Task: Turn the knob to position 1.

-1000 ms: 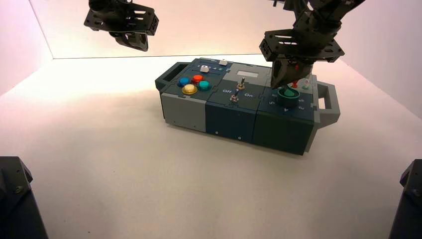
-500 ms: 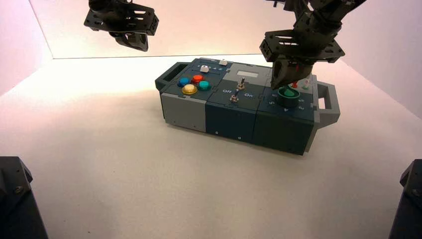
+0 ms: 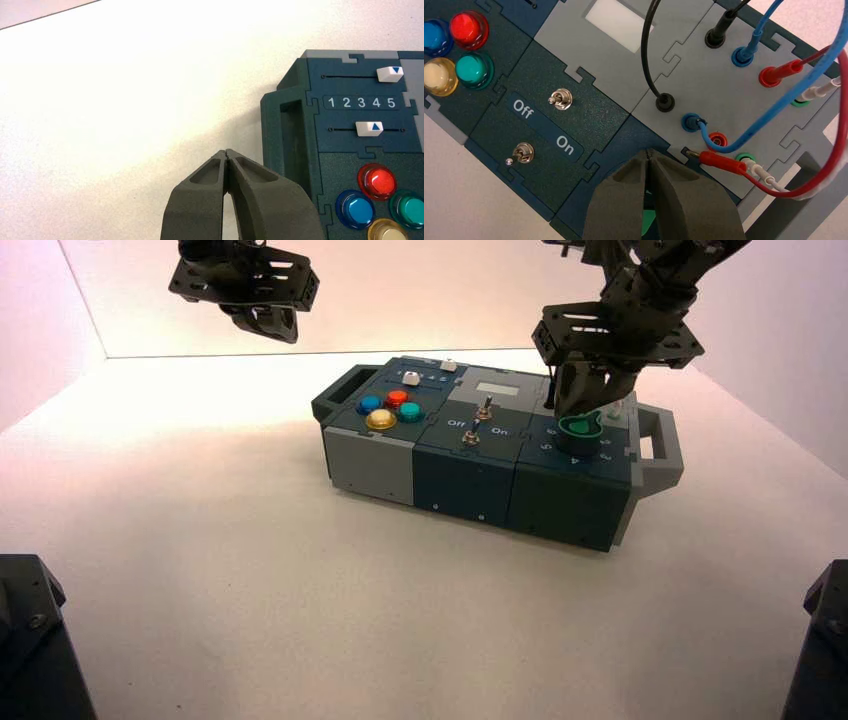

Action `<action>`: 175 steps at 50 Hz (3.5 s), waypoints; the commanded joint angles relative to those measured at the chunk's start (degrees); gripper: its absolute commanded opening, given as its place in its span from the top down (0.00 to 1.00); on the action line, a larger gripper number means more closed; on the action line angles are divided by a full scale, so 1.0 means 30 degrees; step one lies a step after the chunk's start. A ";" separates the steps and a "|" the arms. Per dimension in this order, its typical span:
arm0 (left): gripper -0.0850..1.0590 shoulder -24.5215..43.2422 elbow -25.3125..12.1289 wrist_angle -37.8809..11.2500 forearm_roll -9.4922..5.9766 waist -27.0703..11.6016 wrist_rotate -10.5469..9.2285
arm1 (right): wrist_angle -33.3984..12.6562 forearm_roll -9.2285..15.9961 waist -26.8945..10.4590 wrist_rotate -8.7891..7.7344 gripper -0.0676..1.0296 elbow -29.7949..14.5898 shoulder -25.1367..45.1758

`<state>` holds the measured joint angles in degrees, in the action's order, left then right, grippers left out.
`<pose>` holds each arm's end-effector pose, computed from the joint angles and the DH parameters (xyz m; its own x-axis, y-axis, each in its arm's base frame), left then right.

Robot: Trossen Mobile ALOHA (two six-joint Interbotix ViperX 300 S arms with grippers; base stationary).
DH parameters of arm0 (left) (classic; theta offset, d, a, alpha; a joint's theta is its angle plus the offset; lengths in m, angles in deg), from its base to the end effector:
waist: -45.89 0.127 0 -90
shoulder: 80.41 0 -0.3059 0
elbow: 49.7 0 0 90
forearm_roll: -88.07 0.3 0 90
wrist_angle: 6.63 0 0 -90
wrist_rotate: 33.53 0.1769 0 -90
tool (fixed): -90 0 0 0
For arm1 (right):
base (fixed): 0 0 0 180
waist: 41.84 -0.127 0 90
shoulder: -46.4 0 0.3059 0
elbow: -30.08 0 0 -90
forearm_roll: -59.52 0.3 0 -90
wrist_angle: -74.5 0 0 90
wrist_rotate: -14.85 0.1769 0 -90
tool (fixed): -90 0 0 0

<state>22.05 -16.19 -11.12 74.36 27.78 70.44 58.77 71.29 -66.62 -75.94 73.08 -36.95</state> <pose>0.3672 -0.1235 0.0739 0.6008 -0.2160 -0.7696 0.3259 0.9453 -0.0109 0.2720 0.1364 0.0420 0.3590 0.2266 -0.9054 -0.2815 0.9512 0.1265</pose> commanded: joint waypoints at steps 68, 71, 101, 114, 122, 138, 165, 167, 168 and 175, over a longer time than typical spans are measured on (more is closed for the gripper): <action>0.95 -0.0264 -0.0498 0.0029 0.0059 -0.0029 0.0029 | -0.0059 0.0000 -0.0938 -0.0264 0.96 -0.0791 -0.0615; 0.95 -0.0264 -0.0527 0.0029 0.0059 -0.0029 0.0029 | -0.0029 0.0000 -0.0938 -0.0234 0.96 -0.0762 -0.0732; 0.95 -0.0234 -0.0527 0.0029 0.0059 -0.0059 0.0029 | -0.0674 -0.0029 -0.0527 -0.0205 0.96 -0.0205 -0.5684; 0.95 -0.0264 -0.0527 0.0029 0.0059 -0.0029 0.0029 | -0.0762 0.0000 0.1172 -0.0146 0.96 0.1465 -0.6709; 0.95 -0.0234 -0.0527 0.0029 0.0059 -0.0029 0.0029 | -0.0674 0.0000 0.1172 -0.0117 0.96 0.2227 -0.6797; 0.95 -0.0264 -0.0527 0.0000 0.0059 -0.0059 0.0029 | -0.0469 0.0088 0.1230 -0.0029 0.96 0.2695 -0.6621; 0.95 -0.0264 -0.0527 -0.0059 0.0059 -0.0029 0.0029 | 0.0732 0.0000 0.1436 -0.0059 0.96 0.2256 -0.3662; 0.95 -0.0293 -0.0527 -0.0059 0.0059 -0.0029 0.0029 | 0.0791 0.0000 0.1436 -0.0059 0.96 0.2197 -0.3457; 0.95 -0.0264 -0.0498 -0.0059 0.0059 -0.0029 0.0029 | 0.0820 0.0000 0.1436 -0.0059 0.96 0.2168 -0.3428; 0.95 -0.0264 -0.0527 -0.0059 0.0059 -0.0059 0.0029 | 0.0908 0.0000 0.1436 -0.0059 0.96 0.1963 -0.2842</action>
<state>22.14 -16.28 -11.47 74.45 27.78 70.44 61.06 71.29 -62.49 -76.12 80.73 -46.00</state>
